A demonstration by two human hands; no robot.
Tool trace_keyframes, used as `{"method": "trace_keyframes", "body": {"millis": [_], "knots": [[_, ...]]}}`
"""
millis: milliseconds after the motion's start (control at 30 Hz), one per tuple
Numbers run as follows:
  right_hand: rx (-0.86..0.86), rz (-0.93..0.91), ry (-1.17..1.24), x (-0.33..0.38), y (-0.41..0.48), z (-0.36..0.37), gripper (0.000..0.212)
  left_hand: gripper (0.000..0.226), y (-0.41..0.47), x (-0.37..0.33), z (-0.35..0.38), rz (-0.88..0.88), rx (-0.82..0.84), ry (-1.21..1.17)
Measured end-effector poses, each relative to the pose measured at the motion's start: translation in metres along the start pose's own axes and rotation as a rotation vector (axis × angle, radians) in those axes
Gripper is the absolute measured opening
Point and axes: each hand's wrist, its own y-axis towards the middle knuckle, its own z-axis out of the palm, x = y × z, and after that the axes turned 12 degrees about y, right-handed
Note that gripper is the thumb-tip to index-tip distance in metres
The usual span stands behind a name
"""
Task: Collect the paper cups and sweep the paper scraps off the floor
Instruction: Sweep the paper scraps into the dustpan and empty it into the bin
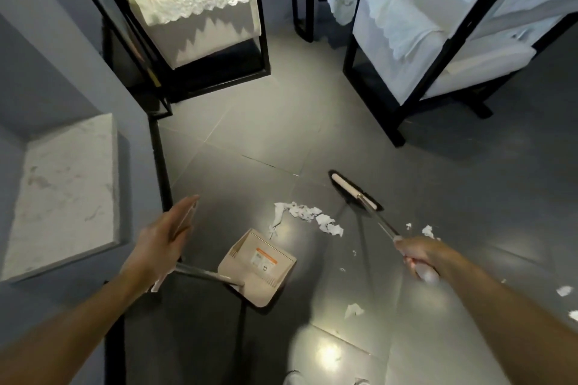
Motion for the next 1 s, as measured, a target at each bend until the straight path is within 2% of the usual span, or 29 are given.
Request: {"method": "trace_keyframes", "body": {"millis": [133,300,400,533,667,833,900,1000], "knots": [[0.054,0.004,-0.142,-0.011,0.000,0.023,0.036,0.069,0.015,0.001,0.001,0.022,-0.017,0.061],[0.142,0.037,-0.112,-0.008,-0.030,0.069,0.031,0.061,0.017,-0.002,0.000,-0.011,-0.014,0.122],[0.218,0.123,0.020,-0.010,-0.053,0.101,0.022,0.063,0.020,-0.001,0.001,0.021,-0.006,0.082],[0.264,0.084,-0.071,-0.015,-0.082,0.133,0.017,0.066,0.038,-0.003,0.002,-0.035,0.021,-0.083],[0.344,0.293,0.071,-0.014,-0.118,0.150,0.017,0.060,0.070,-0.008,0.000,-0.002,0.067,-0.082],[0.410,0.448,0.348,0.005,-0.162,0.140,0.045,0.052,0.084,-0.002,-0.011,0.103,0.109,-0.110],[0.394,0.453,0.427,0.010,-0.177,0.129,0.053,0.051,0.080,0.001,-0.015,0.104,0.126,-0.105],[0.292,0.325,0.367,0.004,-0.188,0.122,0.037,0.052,0.076,-0.001,-0.017,0.090,0.210,-0.132]]}}
